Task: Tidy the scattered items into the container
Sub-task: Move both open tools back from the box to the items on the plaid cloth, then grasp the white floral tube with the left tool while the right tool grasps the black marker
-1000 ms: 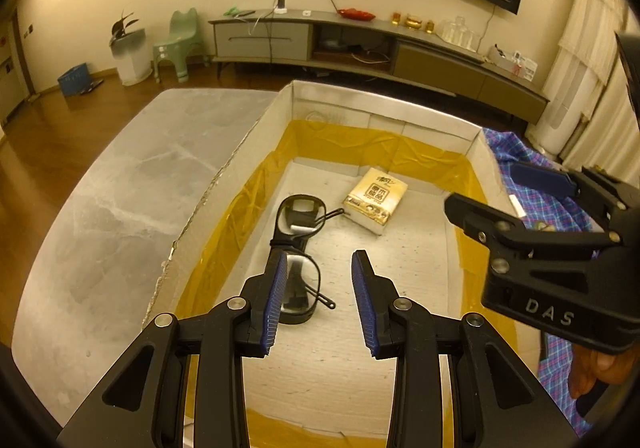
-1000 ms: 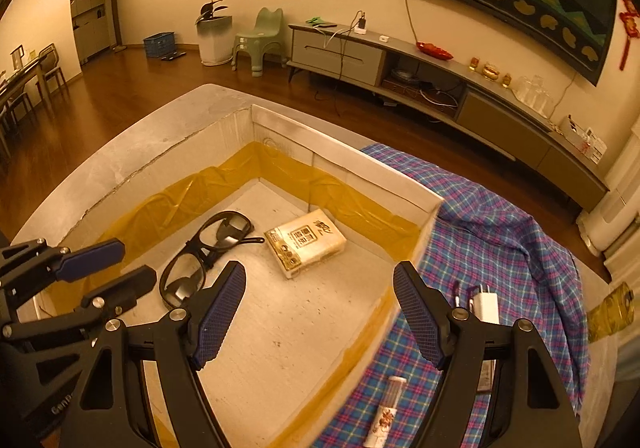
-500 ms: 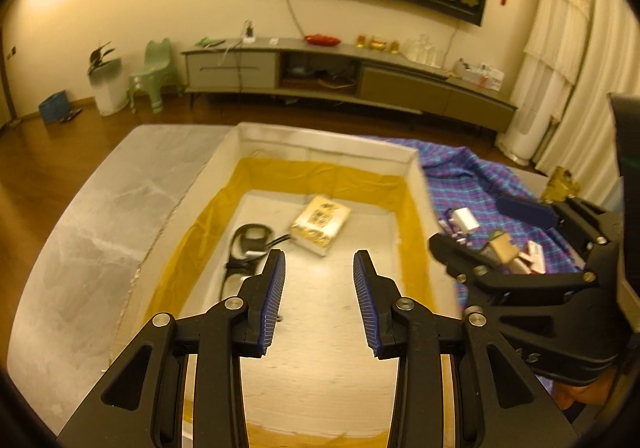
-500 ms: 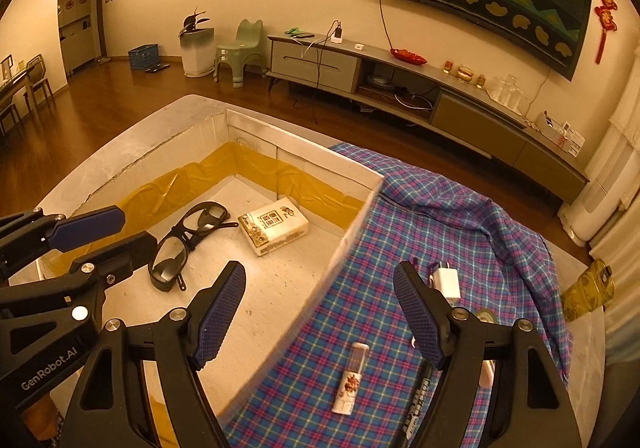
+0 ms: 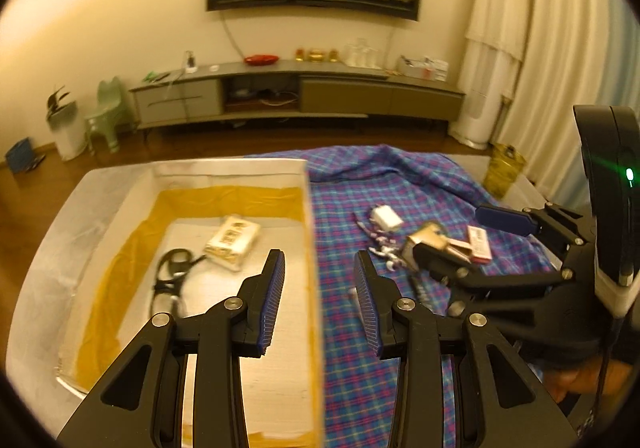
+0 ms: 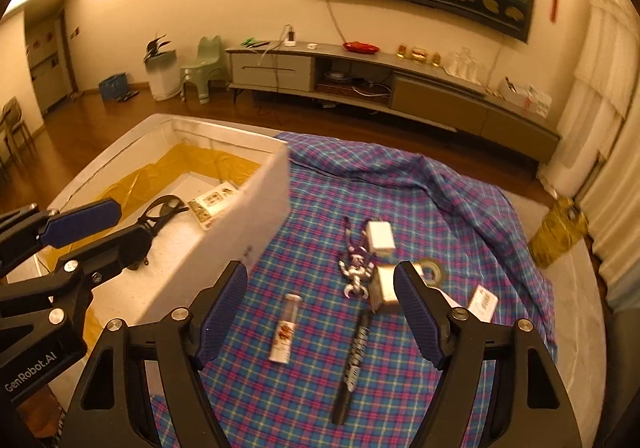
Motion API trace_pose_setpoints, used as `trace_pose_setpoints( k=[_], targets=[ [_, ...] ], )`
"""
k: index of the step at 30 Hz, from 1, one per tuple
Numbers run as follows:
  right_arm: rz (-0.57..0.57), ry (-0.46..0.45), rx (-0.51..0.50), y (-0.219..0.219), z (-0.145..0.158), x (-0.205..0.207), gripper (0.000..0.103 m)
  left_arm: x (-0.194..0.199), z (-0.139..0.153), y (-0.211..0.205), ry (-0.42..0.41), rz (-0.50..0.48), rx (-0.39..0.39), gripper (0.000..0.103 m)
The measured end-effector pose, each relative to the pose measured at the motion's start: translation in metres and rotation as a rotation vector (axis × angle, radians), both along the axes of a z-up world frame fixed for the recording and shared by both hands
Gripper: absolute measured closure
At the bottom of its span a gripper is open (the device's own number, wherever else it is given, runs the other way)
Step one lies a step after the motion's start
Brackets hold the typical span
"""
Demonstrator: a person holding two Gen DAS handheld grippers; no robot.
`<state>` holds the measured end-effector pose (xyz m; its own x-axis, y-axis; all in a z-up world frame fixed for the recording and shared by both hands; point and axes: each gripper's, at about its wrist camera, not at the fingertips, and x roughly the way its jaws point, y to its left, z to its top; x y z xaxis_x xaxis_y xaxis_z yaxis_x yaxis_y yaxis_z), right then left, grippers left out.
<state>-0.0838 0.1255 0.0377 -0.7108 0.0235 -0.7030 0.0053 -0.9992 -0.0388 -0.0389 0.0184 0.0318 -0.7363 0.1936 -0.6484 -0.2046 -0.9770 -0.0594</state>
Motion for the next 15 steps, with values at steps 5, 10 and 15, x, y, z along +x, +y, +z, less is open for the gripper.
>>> trace_pose_setpoints(
  k=[5,10,15],
  targets=[
    [-0.085,-0.016,-0.137,0.06,-0.018,0.018,0.027,-0.004,-0.013,0.028,-0.044,-0.048,-0.014,0.065],
    [-0.082,-0.098,-0.237,0.085,-0.045,0.019,0.043,-0.016,-0.041,0.054,-0.138,-0.057,-0.03,0.064],
    [0.025,-0.191,-0.227,0.067,-0.082,0.015,0.051,-0.029,-0.08,0.077,-0.233,-0.032,-0.089,0.064]
  ],
)
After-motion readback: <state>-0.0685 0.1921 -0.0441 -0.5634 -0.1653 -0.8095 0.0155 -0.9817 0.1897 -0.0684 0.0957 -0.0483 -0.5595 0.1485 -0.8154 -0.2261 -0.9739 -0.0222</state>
